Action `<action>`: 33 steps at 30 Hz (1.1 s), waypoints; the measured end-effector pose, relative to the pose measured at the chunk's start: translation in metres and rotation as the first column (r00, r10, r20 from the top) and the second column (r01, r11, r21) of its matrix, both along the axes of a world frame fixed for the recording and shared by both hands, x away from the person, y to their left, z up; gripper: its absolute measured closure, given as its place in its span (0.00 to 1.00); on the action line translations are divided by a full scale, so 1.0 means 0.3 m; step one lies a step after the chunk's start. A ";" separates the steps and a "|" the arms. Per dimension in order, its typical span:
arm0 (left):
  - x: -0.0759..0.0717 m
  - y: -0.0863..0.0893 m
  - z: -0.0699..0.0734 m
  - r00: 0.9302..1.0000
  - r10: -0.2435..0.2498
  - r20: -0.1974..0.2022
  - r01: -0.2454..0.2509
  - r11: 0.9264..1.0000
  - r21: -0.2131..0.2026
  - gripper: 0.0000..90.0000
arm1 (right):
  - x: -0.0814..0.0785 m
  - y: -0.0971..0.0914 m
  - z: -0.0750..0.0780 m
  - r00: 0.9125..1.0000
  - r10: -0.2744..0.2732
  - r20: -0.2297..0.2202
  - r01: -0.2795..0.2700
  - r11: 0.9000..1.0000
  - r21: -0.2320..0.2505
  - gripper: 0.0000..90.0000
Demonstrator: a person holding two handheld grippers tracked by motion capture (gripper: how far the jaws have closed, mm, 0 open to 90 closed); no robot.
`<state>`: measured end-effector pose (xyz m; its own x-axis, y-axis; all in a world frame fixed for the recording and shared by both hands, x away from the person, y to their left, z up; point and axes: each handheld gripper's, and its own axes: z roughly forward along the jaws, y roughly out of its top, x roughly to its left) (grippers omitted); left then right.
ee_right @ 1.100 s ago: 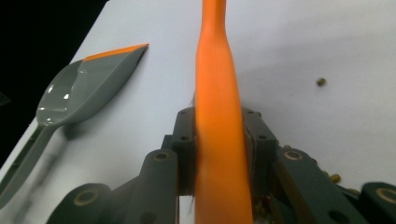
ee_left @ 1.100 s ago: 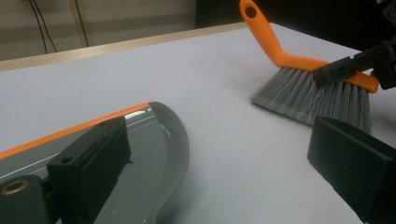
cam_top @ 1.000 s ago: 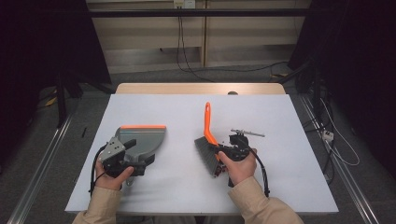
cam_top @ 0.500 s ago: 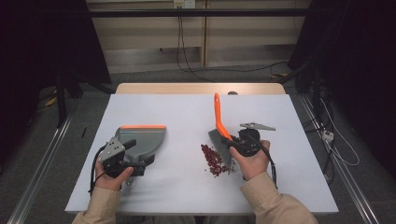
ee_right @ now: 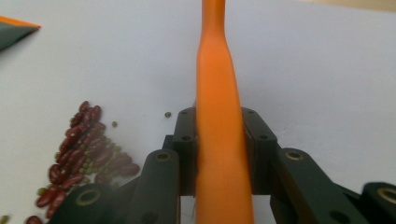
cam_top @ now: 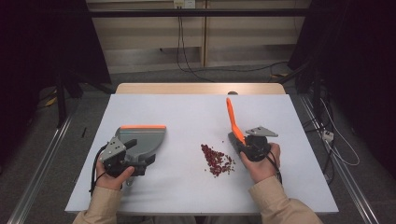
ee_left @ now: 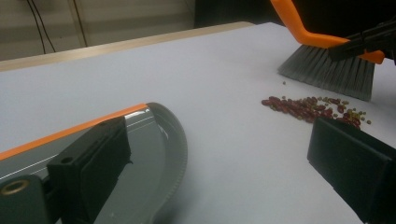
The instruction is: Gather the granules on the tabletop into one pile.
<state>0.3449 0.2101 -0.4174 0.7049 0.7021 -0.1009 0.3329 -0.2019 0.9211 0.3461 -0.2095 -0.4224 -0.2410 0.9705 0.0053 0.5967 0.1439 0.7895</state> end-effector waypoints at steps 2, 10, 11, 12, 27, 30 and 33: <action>0.000 0.002 0.001 1.000 -0.001 0.002 0.001 1.000 0.003 0.06 | -0.003 0.018 -0.002 1.000 0.014 0.006 -0.014 1.000 -0.008 0.79; -0.001 0.000 0.001 1.000 -0.002 0.002 0.002 1.000 0.003 0.06 | -0.023 0.116 -0.004 0.997 0.080 0.010 -0.079 0.995 -0.066 0.79; -0.001 -0.001 0.001 1.000 -0.002 0.002 0.002 1.000 0.002 0.06 | -0.025 0.122 -0.004 0.997 0.082 0.010 -0.081 0.994 -0.070 0.79; -0.001 -0.001 0.001 1.000 -0.003 0.001 0.003 1.000 0.003 0.06 | -0.025 0.127 -0.004 0.997 0.081 0.013 -0.080 0.994 -0.069 0.79; 0.000 -0.003 0.002 1.000 -0.008 0.005 0.008 1.000 0.005 0.06 | -0.038 0.208 -0.005 0.991 0.130 0.020 -0.129 0.990 -0.063 0.79; 0.000 -0.002 0.002 1.000 -0.007 0.005 0.007 1.000 0.005 0.06 | -0.035 0.215 -0.003 0.991 0.133 0.019 -0.131 0.990 -0.056 0.79; -0.001 -0.002 0.002 1.000 -0.007 0.005 0.007 1.000 0.006 0.06 | -0.032 0.219 -0.001 0.990 0.137 0.014 -0.137 0.989 -0.050 0.79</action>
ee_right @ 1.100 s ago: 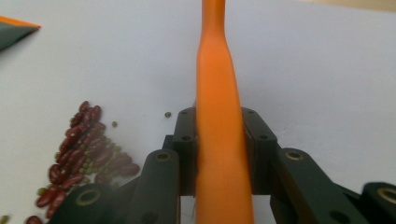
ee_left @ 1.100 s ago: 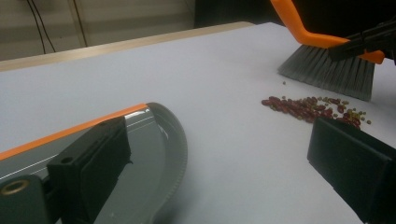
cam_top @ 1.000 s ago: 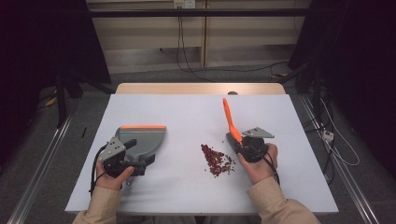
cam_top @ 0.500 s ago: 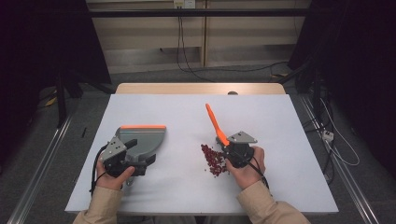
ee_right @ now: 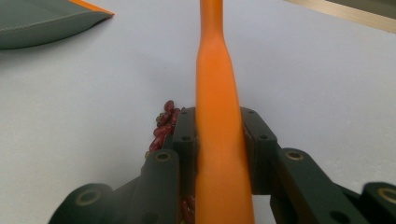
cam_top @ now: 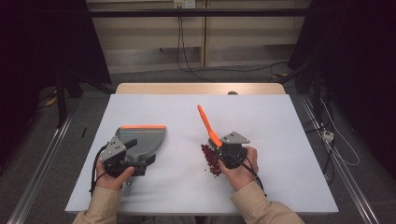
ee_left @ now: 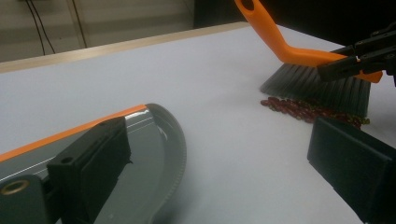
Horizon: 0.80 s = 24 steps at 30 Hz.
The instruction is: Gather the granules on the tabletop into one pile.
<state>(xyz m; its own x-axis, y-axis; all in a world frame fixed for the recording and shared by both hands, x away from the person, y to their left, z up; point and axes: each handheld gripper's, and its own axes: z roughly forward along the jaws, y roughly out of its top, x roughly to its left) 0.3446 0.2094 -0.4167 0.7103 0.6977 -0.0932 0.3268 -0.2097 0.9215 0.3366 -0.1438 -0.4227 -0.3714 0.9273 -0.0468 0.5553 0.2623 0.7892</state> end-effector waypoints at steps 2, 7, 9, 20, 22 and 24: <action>-0.001 0.000 0.001 1.000 0.000 0.000 0.000 1.000 -0.001 0.06 | 0.002 -0.003 0.002 1.000 0.002 -0.001 -0.002 1.000 0.005 0.79; 0.000 0.006 0.001 1.000 0.002 0.003 -0.002 1.000 0.000 0.06 | 0.013 -0.028 0.018 0.999 0.035 0.025 -0.036 0.999 0.012 0.79; -0.001 0.007 0.001 1.000 0.005 -0.001 -0.005 1.000 -0.004 0.06 | 0.027 -0.049 0.029 0.999 0.046 0.023 -0.047 0.998 0.048 0.79; 0.003 0.018 0.003 1.000 0.020 -0.004 -0.020 1.000 -0.015 0.06 | 0.197 -0.138 0.016 0.946 0.312 0.089 -0.317 0.948 0.041 0.79; 0.005 0.018 0.001 1.000 0.022 -0.007 -0.022 1.000 -0.019 0.06 | 0.229 -0.131 0.004 0.912 0.393 0.114 -0.397 0.918 0.008 0.79; 0.007 0.021 -0.001 1.000 0.023 -0.013 -0.023 1.000 -0.018 0.06 | 0.259 -0.114 -0.004 0.880 0.460 0.121 -0.459 0.888 -0.038 0.79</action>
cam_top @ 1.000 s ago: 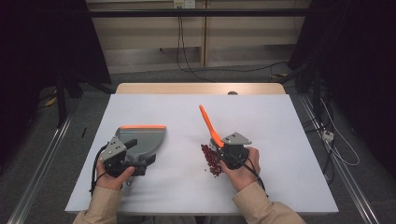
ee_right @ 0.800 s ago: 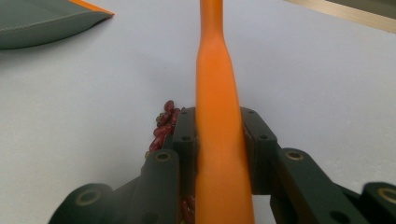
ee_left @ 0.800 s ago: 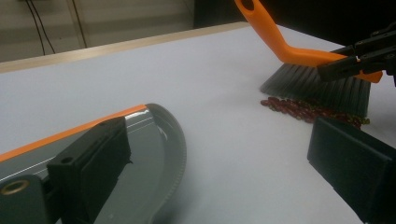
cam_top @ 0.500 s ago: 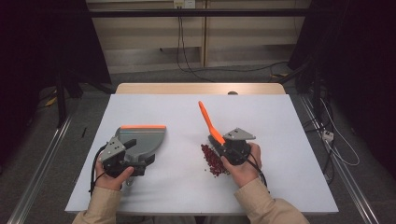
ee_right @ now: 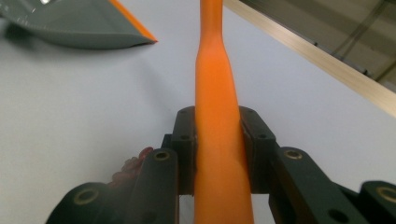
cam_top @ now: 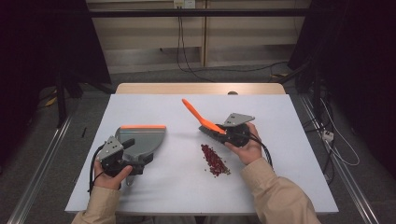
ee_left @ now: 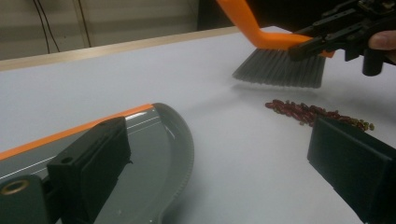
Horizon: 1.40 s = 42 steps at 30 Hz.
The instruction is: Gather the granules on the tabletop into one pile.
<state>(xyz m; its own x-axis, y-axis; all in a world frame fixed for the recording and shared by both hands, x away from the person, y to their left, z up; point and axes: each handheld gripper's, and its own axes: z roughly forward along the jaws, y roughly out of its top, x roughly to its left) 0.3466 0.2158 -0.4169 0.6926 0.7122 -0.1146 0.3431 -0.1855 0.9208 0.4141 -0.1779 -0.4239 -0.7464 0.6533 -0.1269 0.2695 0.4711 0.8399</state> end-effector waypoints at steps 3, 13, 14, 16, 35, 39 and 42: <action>0.003 0.003 -0.002 1.000 0.002 -0.003 -0.002 1.000 -0.002 0.06 | 0.035 0.018 -0.005 0.996 0.085 0.017 -0.085 0.996 -0.007 0.79; 0.007 0.017 -0.009 1.000 -0.001 -0.011 0.001 1.000 -0.003 0.06 | 0.068 0.037 -0.035 0.936 0.352 0.033 -0.349 0.935 -0.071 0.79; 0.007 0.017 -0.010 1.000 0.001 -0.013 -0.001 1.000 -0.003 0.06 | 0.064 0.036 -0.033 0.931 0.363 0.030 -0.360 0.930 -0.076 0.79; 0.007 0.018 -0.012 1.000 0.001 -0.018 -0.001 1.000 -0.005 0.06 | 0.050 0.033 -0.029 0.924 0.383 0.021 -0.380 0.921 -0.089 0.79; 0.001 0.017 -0.012 1.000 0.003 -0.015 -0.003 1.000 0.013 0.06 | -0.072 -0.028 -0.017 0.877 0.480 0.001 -0.478 0.875 -0.078 0.79; 0.000 0.016 -0.011 1.000 0.002 -0.013 -0.001 1.000 0.016 0.06 | -0.094 -0.027 -0.017 0.880 0.475 0.003 -0.474 0.878 -0.069 0.79; -0.001 0.014 -0.010 1.000 0.000 -0.011 0.000 1.000 0.014 0.06 | -0.107 -0.026 -0.019 0.883 0.470 0.008 -0.468 0.881 -0.067 0.79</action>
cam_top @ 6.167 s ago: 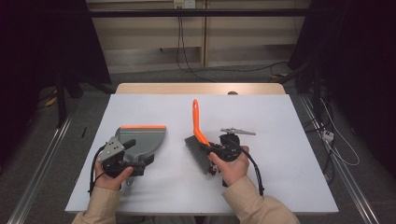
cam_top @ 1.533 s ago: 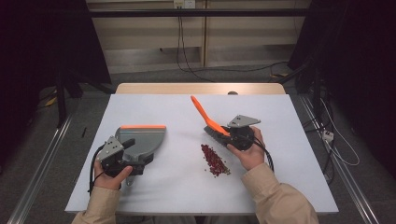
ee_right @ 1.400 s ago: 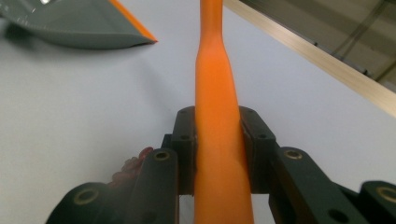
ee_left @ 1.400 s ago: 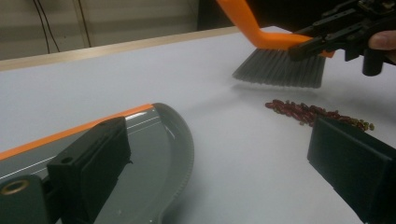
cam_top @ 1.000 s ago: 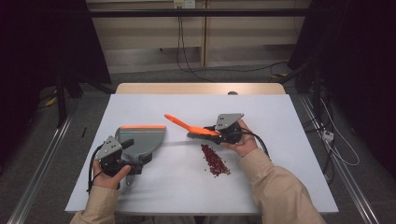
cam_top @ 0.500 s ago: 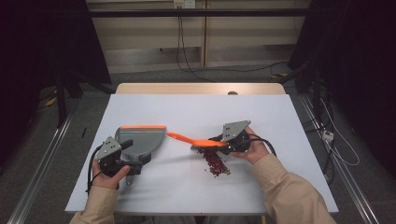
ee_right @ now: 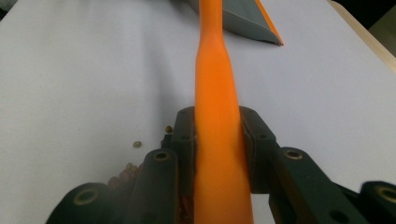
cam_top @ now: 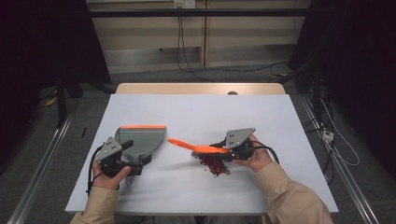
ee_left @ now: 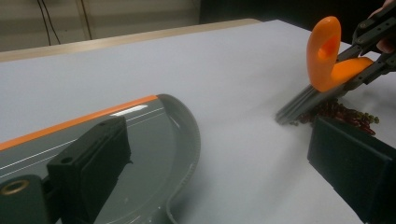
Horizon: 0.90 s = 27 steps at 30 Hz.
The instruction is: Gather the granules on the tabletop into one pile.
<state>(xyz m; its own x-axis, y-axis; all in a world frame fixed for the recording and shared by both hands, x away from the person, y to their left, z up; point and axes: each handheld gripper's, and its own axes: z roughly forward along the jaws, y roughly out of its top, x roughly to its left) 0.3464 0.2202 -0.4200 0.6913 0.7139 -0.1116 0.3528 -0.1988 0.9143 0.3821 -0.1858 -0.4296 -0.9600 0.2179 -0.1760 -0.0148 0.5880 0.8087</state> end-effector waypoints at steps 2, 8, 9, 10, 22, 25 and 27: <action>0.000 -0.001 0.000 1.000 0.000 0.000 0.000 1.000 0.000 0.06 | -0.003 0.000 0.000 1.000 -0.009 0.005 0.009 1.000 0.004 0.79; 0.000 -0.006 0.001 1.000 -0.002 0.000 0.002 1.000 0.001 0.06 | 0.007 0.000 0.007 0.999 -0.043 0.007 0.042 0.998 0.039 0.79; 0.000 -0.005 0.001 1.000 -0.003 0.001 0.003 1.000 0.003 0.06 | 0.010 0.000 0.009 0.999 -0.045 0.002 0.045 0.998 0.051 0.79; 0.000 -0.005 0.001 1.000 -0.003 0.001 0.003 1.000 0.004 0.06 | 0.011 -0.001 0.012 0.999 -0.052 0.005 0.051 0.997 0.052 0.79; 0.000 -0.006 -0.004 1.000 0.001 -0.005 -0.001 1.000 0.005 0.06 | -0.026 -0.039 0.065 0.971 -0.107 -0.215 0.150 0.970 0.193 0.79; 0.002 -0.008 -0.007 1.000 -0.001 -0.006 0.001 1.000 0.011 0.06 | -0.047 -0.024 0.049 0.950 -0.089 -0.300 0.157 0.964 0.212 0.79; 0.002 -0.009 -0.007 1.000 0.000 -0.007 0.000 1.000 0.009 0.06 | -0.055 -0.020 0.030 0.922 -0.067 -0.382 0.174 0.952 0.254 0.79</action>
<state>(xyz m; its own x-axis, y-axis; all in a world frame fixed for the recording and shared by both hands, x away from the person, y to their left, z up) 0.3470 0.2175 -0.4222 0.6904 0.7150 -0.1103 0.3593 -0.2066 0.9101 0.3657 -0.1918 -0.4205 -0.9078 0.3244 0.2658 0.3692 0.3176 0.8734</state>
